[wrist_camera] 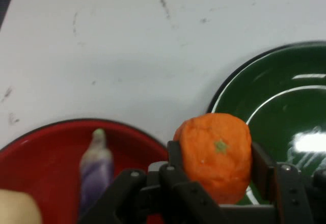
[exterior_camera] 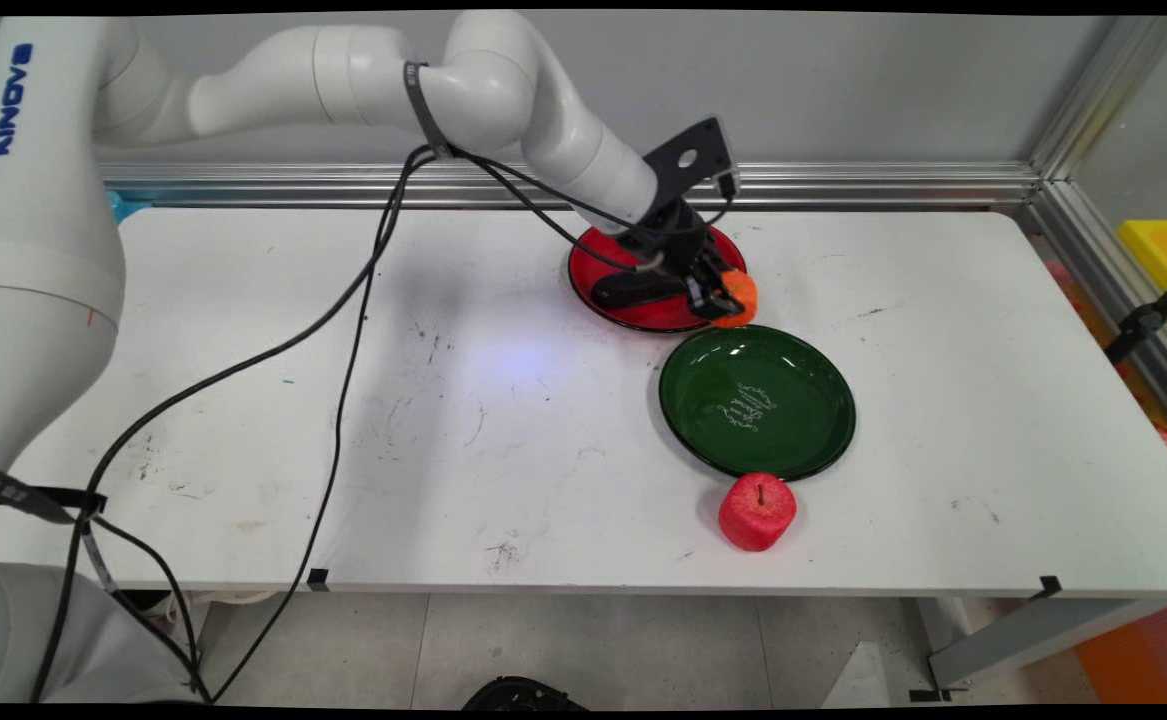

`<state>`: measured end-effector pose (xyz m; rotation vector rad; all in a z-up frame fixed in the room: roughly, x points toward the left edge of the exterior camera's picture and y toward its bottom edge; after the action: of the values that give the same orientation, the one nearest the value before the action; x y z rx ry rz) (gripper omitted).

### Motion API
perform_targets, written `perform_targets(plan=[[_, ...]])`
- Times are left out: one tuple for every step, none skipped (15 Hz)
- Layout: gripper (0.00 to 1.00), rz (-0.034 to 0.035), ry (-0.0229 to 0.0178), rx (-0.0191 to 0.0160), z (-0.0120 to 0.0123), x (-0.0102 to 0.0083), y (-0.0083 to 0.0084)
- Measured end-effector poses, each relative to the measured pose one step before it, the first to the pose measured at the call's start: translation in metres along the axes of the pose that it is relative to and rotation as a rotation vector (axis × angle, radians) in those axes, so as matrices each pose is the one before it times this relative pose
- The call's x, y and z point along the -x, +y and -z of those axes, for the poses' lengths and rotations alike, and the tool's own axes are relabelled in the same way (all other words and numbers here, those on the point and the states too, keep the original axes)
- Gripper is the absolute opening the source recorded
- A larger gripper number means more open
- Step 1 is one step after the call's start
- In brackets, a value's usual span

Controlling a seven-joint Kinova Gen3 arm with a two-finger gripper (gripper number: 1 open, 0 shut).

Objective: Place the picked object on the red plate

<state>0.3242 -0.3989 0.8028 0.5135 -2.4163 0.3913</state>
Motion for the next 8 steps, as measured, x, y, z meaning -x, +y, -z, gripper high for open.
perform_targets(plan=[[0.00, -0.00468, -0.00210, -0.00255, 0.00087, 0.00337, -0.00601], [0.00, -0.00265, -0.00134, -0.00140, 0.00045, 0.00202, -0.00355], [0.00, -0.00343, -0.00182, -0.00168, 0.00031, 0.00336, -0.00527], [0.00, -0.00422, -0.00215, -0.00166, 0.00008, 0.00434, -0.00637], [0.00, -0.00232, -0.00207, -0.00054, -0.00031, 0.00329, -0.00425], [0.00, -0.00188, -0.00150, -0.00008, -0.00062, 0.00377, -0.00442], [0.00, -0.00124, -0.00174, 0.00048, -0.00080, 0.00327, -0.00336], [0.00, -0.00098, -0.00174, 0.00088, -0.00104, 0.00359, -0.00349]])
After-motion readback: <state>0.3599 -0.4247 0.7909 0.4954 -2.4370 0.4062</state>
